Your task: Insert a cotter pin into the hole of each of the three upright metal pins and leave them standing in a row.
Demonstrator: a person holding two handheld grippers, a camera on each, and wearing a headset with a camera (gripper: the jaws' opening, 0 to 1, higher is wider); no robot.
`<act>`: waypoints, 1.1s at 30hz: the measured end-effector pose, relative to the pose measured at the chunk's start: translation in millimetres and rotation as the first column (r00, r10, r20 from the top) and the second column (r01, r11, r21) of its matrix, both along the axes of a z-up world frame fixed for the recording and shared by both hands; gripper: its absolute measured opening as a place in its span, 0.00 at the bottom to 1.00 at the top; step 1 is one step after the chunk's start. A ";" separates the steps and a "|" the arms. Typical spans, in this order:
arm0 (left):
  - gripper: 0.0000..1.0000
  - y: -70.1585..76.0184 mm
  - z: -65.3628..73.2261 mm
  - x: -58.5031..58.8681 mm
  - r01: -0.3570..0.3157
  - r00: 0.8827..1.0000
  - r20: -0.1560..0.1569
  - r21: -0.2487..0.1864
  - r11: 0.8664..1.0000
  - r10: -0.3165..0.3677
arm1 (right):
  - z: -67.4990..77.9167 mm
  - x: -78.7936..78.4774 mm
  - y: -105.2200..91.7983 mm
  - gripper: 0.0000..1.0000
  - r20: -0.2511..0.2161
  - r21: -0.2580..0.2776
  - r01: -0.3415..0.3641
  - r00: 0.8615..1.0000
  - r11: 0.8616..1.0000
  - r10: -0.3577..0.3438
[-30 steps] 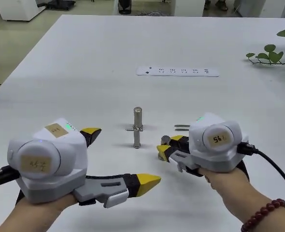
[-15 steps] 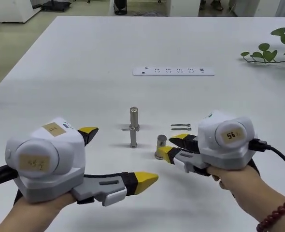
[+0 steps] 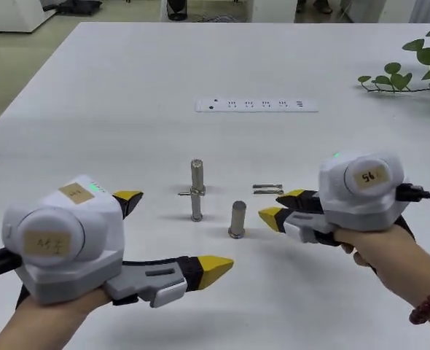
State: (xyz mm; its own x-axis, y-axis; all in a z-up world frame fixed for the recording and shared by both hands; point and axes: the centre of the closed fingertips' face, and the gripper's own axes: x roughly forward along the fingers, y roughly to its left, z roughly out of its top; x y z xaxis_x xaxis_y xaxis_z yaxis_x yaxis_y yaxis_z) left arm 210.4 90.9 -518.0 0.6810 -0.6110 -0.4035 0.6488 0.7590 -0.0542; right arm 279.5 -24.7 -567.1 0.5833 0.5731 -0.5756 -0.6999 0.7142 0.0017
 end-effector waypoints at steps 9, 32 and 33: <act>0.96 -0.4 -2.8 0.6 0.011 1.000 -0.007 0.000 1.000 -0.011 | -5.7 14.8 -7.3 0.20 -0.039 -0.095 -0.050 0.998 0.994 0.047; 0.90 6.5 -3.8 8.3 -0.001 1.000 0.007 0.009 1.000 0.001 | -25.2 42.0 -12.1 0.16 -0.154 -0.294 -0.256 0.964 0.921 0.219; 0.89 6.7 -4.2 8.3 -0.001 1.000 0.006 0.010 1.000 0.001 | -25.8 43.1 -11.8 0.16 -0.156 -0.294 -0.258 0.963 0.920 0.220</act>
